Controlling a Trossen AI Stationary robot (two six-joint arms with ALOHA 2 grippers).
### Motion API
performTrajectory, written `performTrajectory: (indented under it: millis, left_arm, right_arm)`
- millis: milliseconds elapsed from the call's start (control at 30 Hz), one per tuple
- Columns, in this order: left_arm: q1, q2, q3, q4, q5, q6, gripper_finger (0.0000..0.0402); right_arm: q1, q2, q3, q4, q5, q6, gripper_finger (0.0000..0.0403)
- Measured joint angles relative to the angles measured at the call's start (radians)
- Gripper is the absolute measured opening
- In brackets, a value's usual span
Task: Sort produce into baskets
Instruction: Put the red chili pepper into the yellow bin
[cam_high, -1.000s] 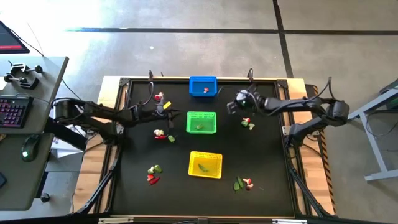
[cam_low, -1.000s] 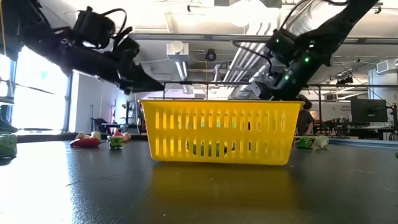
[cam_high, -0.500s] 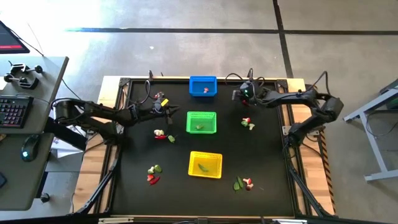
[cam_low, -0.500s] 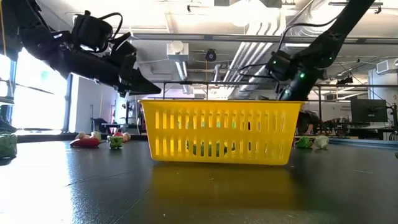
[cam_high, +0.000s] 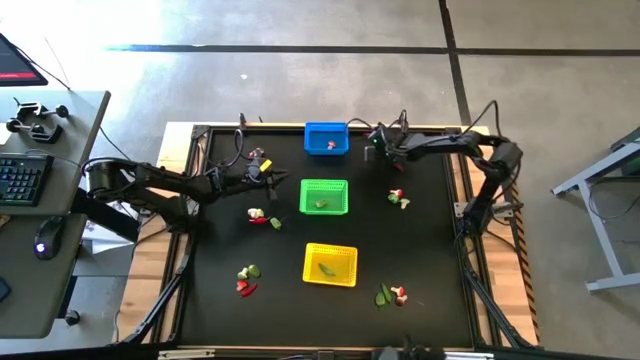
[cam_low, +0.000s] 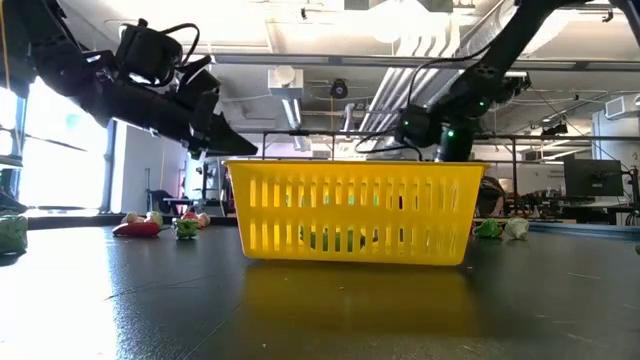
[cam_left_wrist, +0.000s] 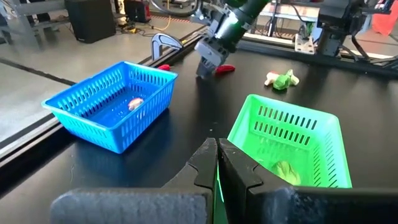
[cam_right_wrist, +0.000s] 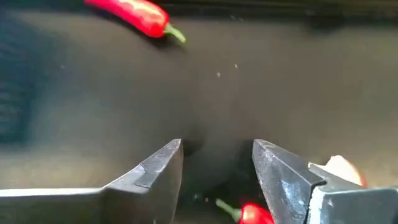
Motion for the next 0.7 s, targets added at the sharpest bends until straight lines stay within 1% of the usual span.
performTrajectory:
  millis: [167,267,400,500,600,700]
  left_arm:
    - [-0.001,0.000,0.000,-0.005,0.000,-0.007,0.0000]
    - [-0.001,0.000,0.000,-0.005,0.000,-0.009,0.0000]
    - [-0.001,0.000,0.000,-0.005,0.000,-0.009,0.0000]
    - [-0.001,0.000,0.000,-0.008,0.000,-0.009,0.0000]
    - [-0.001,0.000,0.000,-0.020,0.000,-0.009,0.0000]
    - [-0.002,0.000,0.000,-0.024,0.000,-0.009,0.0000]
  right_arm:
    - [-0.011,0.000,0.082,0.010,0.005,-0.157,0.0190]
    - [-0.031,0.000,0.132,0.010,-0.006,-0.298,0.0190]
    - [-0.071,0.008,0.184,0.017,-0.086,-0.531,0.0189]
    - [-0.104,0.025,0.195,0.023,-0.149,-0.679,0.0182]
    - [-0.131,0.050,0.199,0.029,-0.241,-0.790,0.0166]
    - [-0.140,0.081,0.199,0.029,-0.284,-0.864,0.0150]
